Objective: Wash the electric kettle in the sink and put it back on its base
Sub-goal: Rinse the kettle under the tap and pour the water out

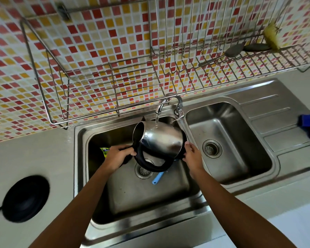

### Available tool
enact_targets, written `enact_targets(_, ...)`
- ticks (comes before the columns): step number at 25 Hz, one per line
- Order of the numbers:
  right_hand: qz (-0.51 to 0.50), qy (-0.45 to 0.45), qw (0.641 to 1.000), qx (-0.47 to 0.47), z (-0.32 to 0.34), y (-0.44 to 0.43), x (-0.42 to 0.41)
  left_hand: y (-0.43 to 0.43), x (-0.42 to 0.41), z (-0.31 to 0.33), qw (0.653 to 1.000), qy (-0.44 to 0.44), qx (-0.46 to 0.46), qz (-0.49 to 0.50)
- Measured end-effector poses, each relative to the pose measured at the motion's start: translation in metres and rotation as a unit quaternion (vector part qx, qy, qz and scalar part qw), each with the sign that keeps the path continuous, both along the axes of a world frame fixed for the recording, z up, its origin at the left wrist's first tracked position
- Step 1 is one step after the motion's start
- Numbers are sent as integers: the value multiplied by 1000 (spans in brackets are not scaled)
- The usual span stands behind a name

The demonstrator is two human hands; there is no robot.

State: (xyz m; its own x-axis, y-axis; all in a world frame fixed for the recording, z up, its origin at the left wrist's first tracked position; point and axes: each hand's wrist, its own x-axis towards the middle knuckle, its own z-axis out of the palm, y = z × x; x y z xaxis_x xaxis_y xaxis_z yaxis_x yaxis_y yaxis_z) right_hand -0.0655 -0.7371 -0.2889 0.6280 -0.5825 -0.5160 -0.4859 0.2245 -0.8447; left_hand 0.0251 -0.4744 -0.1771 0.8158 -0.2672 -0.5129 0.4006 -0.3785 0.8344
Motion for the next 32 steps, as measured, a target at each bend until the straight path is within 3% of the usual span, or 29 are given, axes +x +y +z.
enact_targets(6,-59,-39,995,70,18,3,-14,-13,-9,12,1000,12,-1,-6)
enact_targets(12,-47,-22,993,109,20,15,-23,-10,-2,18,994,-40,74,-65)
enact_targets(15,35,51,992,113,16,26,-29,-16,-1,34,971,-126,169,-116)
enact_targets(18,61,47,988,137,23,33,-31,-16,-3,46,919,-228,264,-183)
enact_targets(32,68,21,981,182,19,61,-21,6,-7,68,892,-282,273,-223)
